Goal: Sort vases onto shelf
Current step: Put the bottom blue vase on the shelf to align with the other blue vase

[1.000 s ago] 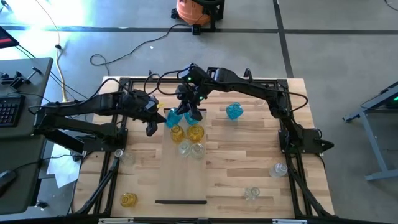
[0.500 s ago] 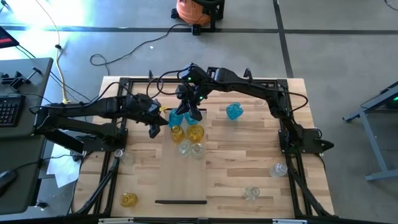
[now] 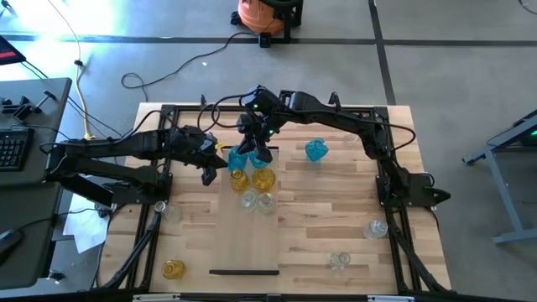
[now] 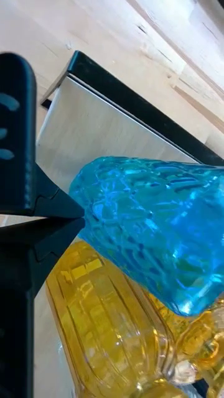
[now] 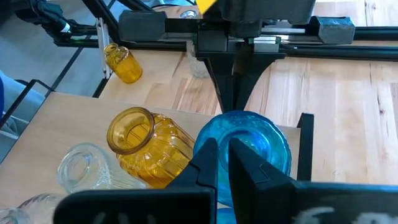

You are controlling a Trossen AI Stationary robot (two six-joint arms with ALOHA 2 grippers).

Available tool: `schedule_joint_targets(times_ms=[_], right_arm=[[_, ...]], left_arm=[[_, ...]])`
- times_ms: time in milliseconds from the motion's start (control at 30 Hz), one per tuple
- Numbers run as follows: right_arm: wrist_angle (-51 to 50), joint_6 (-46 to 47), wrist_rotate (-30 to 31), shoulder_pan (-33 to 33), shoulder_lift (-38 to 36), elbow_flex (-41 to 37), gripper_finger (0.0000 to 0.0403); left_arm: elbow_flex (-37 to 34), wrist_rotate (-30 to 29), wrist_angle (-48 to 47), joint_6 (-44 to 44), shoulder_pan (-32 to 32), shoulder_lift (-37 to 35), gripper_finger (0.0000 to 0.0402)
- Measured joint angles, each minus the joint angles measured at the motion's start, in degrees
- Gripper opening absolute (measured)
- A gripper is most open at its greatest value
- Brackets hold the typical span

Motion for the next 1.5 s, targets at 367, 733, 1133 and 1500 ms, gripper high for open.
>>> schedule_joint_targets(times_ms=[367, 733, 1133, 1500], right_arm=[[0.02, -0.50, 0.28, 0.11, 0.01, 0.00, 0.0000], [-2.46, -0.72, 0.58, 0.17, 0.00, 0.00, 0.0014], [0.05, 0.18, 1.40, 0.42, 0.00, 0.02, 0.0086], [5.14, 1.27, 1.41, 0.61, 0.00, 0.02, 0.0087]], left_arm=[[0.02, -0.04, 0.02, -0.89, 0.00, 0.00, 0.0000], [0.02, -0.11, 0.02, -0.92, 0.00, 0.00, 0.0000], [0.04, -0.09, 0.00, -1.44, 0.00, 0.00, 0.0000], [0.04, -0.11, 0.04, -0.52, 0.00, 0.00, 0.0000]])
